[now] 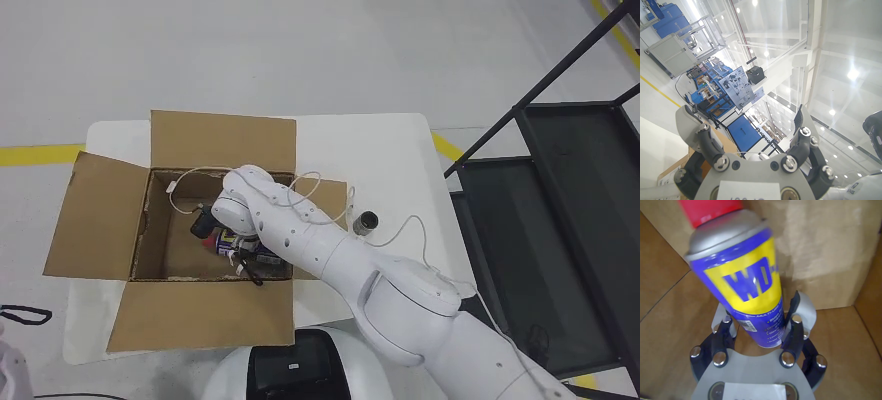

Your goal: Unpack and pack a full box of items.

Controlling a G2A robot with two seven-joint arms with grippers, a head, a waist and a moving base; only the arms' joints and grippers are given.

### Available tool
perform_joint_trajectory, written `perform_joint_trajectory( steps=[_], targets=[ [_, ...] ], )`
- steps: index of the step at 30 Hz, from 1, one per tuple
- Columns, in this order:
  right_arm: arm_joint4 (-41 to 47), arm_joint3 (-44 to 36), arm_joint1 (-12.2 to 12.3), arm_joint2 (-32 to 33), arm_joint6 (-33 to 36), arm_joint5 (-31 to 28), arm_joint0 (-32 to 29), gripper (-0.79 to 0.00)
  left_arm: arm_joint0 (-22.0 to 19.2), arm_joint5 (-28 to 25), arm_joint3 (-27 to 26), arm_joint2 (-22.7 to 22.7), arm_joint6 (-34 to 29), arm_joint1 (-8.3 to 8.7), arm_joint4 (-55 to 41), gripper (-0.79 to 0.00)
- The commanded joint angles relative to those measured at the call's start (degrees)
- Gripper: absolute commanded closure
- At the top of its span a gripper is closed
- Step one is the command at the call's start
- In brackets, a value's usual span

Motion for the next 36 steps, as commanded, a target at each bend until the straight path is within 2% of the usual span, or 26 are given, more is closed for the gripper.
perform_joint_trajectory(
  steps=[1,5,11,12,14,19,20,21,25,28,30,31,32,33,36],
  targets=[
    [-0.2,0.3,-0.1,0.2,-0.9,0.5,0.7,-0.252,0.0,0.0,0.0,0.0,0.0,0.0,0.0,-0.785],
    [0.2,0.9,-0.1,0.8,-1.6,0.7,1.6,-0.154,0.0,0.0,0.0,0.0,0.0,0.0,0.0,-0.785],
    [-0.8,2.3,-0.5,0.0,-2.0,0.6,0.9,-0.145,0.0,0.0,0.0,0.0,0.0,0.0,0.0,-0.785],
    [-0.7,2.4,-0.5,0.0,-2.1,0.6,0.8,-0.114,0.0,0.0,0.0,0.0,0.0,0.0,0.0,-0.785],
    [-0.8,2.7,-0.7,-0.1,-2.6,0.9,0.8,-0.003,0.0,0.0,0.0,0.0,0.0,0.0,0.0,-0.785],
    [-0.8,3.1,-0.8,0.3,-3.5,1.0,1.4,0.0,0.0,0.0,0.0,0.0,0.0,0.0,0.0,-0.785],
    [-0.9,3.2,-0.9,0.2,-3.5,1.0,1.4,-0.068,0.0,0.0,0.0,0.0,0.0,0.0,0.0,-0.785],
    [-1.0,3.4,-0.9,0.2,-3.7,1.0,1.3,-0.185,0.0,0.0,0.0,0.0,0.0,0.0,0.0,-0.785],
    [-2.0,4.1,-1.1,-0.4,-4.0,1.6,0.8,-0.305,0.0,0.0,0.0,0.0,0.0,0.0,0.0,-0.785],
    [-2.9,4.4,-1.3,-0.9,-4.2,2.2,0.6,-0.332,0.0,0.0,0.0,0.0,0.0,0.0,0.0,-0.785],
    [-3.3,4.8,-1.5,-1.1,-4.3,2.6,0.6,-0.286,0.0,0.0,0.0,0.0,0.0,0.0,0.0,-0.785],
    [-3.4,4.9,-1.5,-1.1,-4.4,2.6,0.7,-0.231,0.0,0.0,0.0,0.0,0.0,0.0,0.0,-0.785],
    [-3.5,5.0,-1.6,-1.1,-4.4,2.8,0.7,-0.062,0.0,0.0,0.0,0.0,0.0,0.0,0.0,-0.785],
    [-3.5,5.2,-1.7,-1.1,-4.5,2.9,0.8,0.0,0.0,0.0,0.0,0.0,0.0,0.0,0.0,-0.785],
    [-3.5,5.5,-1.9,-1.0,-5.0,3.2,0.9,0.0,0.0,0.0,0.0,0.0,0.0,0.0,0.0,-0.785]
  ],
)
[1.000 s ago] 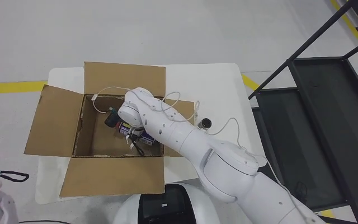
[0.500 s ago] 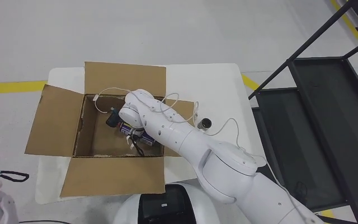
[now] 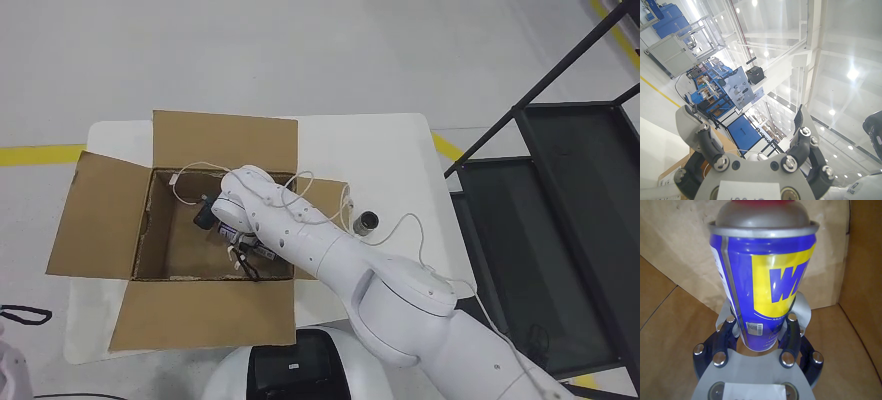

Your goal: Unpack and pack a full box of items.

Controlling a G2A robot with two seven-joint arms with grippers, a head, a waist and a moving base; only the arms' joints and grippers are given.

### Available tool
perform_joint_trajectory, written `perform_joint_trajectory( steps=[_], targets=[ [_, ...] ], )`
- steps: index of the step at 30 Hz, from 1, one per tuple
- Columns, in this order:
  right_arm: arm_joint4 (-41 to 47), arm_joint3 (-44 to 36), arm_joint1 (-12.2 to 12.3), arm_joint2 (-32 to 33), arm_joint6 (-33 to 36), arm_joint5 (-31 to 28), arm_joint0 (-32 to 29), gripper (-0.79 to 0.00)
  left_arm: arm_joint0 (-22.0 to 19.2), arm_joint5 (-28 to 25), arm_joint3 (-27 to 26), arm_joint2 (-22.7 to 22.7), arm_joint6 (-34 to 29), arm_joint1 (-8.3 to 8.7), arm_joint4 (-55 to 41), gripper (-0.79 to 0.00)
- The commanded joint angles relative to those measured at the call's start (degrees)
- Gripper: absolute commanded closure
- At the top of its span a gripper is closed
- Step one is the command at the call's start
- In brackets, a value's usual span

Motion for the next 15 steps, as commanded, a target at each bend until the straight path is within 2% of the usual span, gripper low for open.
perform_joint_trajectory(
  steps=[1,8,15],
  targets=[
    [0.0,0.2,-0.1,0.1,-0.5,0.1,0.1,0.0,0.0,0.0,0.0,0.0,0.0,0.0,0.0,-0.785],
    [0.3,-1.4,-0.3,0.7,-2.0,-0.5,0.6,0.0,0.0,0.0,0.0,0.0,0.0,0.0,0.0,-0.785],
    [0.0,-6.3,0.5,2.1,-3.1,0.8,0.1,0.0,0.0,0.0,0.0,0.0,0.0,0.0,0.0,-0.785]
  ],
)
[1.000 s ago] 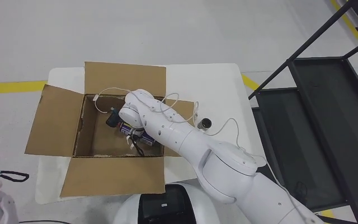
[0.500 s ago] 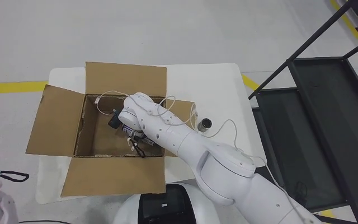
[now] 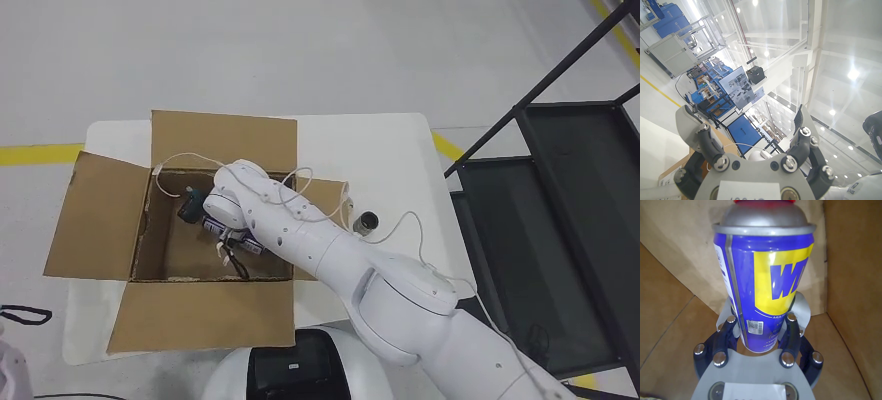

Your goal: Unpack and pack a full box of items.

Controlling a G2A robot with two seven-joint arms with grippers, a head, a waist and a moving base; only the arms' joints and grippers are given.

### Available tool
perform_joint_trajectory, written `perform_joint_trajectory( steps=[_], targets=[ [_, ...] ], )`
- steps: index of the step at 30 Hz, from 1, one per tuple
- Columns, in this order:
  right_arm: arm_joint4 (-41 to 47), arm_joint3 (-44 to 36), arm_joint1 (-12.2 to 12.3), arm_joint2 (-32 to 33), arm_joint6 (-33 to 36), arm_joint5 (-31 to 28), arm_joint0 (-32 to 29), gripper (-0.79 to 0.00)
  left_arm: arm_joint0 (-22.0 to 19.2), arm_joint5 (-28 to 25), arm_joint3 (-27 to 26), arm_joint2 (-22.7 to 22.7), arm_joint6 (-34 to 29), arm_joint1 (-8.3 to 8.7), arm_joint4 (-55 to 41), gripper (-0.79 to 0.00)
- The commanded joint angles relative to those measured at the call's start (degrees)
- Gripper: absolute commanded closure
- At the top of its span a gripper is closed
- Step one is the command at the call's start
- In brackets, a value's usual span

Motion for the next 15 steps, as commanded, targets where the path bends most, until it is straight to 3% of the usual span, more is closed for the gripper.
perform_joint_trajectory(
  steps=[1,5,15],
  targets=[
    [-0.4,-2.0,0.4,0.5,-0.4,0.6,-0.3,0.0,0.0,0.0,0.0,0.0,0.0,0.0,0.0,-0.785],
    [-1.9,-6.6,1.5,1.8,-0.4,2.4,-1.4,0.0,0.0,0.0,0.0,0.0,0.0,0.0,0.0,-0.785],
    [-7.3,-17.7,4.9,4.3,7.5,4.3,-6.7,0.0,0.0,0.0,0.0,0.0,0.0,0.0,0.0,-0.785]
  ],
)
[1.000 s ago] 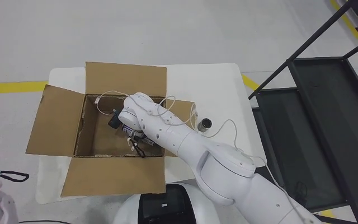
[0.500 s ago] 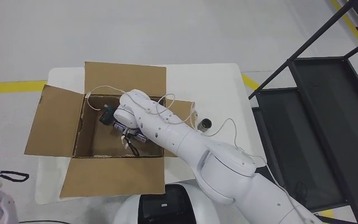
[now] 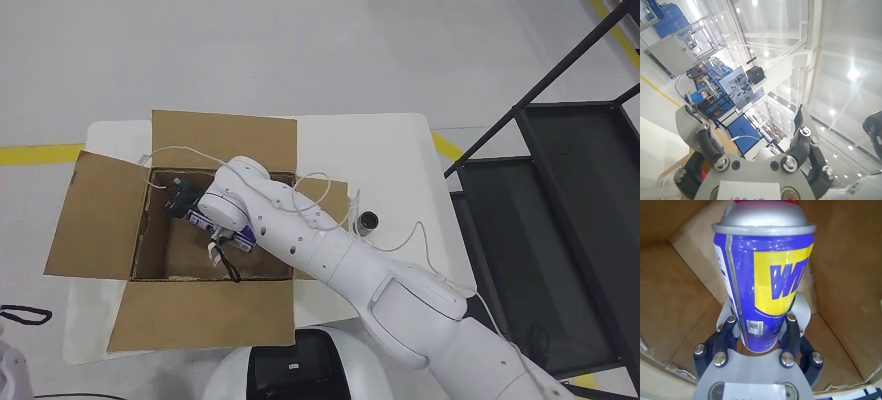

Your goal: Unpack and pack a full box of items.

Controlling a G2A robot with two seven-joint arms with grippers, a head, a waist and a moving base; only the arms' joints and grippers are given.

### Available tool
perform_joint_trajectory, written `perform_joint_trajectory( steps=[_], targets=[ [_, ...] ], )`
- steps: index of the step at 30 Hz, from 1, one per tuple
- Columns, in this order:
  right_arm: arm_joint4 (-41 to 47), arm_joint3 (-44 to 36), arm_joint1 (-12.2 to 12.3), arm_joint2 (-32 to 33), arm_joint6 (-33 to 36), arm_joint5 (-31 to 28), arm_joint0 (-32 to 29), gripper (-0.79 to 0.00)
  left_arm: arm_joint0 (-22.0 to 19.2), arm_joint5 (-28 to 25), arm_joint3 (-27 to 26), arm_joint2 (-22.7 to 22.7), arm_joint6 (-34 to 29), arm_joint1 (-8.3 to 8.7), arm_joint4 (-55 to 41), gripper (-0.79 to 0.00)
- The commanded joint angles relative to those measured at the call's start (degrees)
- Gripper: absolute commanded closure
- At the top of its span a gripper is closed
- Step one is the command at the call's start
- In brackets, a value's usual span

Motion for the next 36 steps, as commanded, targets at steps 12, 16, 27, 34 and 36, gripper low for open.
perform_joint_trajectory(
  steps=[12,16,27,34,36],
  targets=[
    [-1.5,-1.6,0.5,0.7,-0.3,0.1,-1.8,0.0,0.0,0.0,0.0,0.0,0.0,0.0,0.0,-0.785],
    [-0.5,-8.1,1.0,2.2,0.1,0.7,-3.0,0.0,0.0,0.0,0.0,0.0,0.0,0.0,0.0,-0.785],
    [-8.0,-31.1,4.2,5.8,2.2,3.7,-12.6,0.0,0.0,0.0,0.0,0.0,0.0,0.0,0.0,-0.785],
    [-11.0,-43.8,5.7,7.7,3.7,4.0,-18.2,0.0,0.0,0.0,0.0,0.0,0.0,0.0,0.0,-0.785],
    [-11.4,-47.8,6.2,9.0,3.7,4.0,-19.9,0.0,0.0,0.0,0.0,0.0,0.0,0.0,0.0,-0.785]
  ],
)
